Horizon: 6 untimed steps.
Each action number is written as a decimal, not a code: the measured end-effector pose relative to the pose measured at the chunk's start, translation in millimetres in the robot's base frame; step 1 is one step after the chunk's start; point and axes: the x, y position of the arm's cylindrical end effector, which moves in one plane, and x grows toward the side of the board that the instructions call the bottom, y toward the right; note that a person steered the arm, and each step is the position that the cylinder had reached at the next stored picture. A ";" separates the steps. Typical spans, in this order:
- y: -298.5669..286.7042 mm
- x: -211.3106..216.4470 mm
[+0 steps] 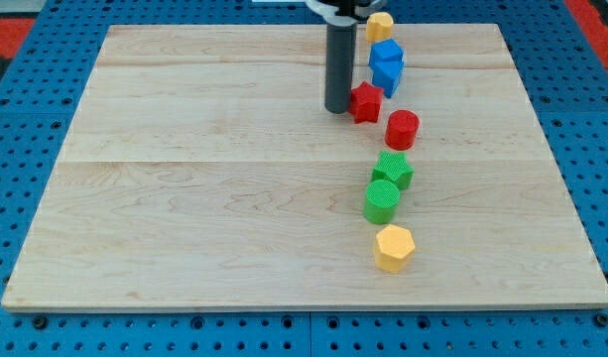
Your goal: Push the green circle a bit right
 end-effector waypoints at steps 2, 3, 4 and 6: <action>37.8 0.1; -19.8 -4.9; -80.8 -13.9; -94.5 -15.3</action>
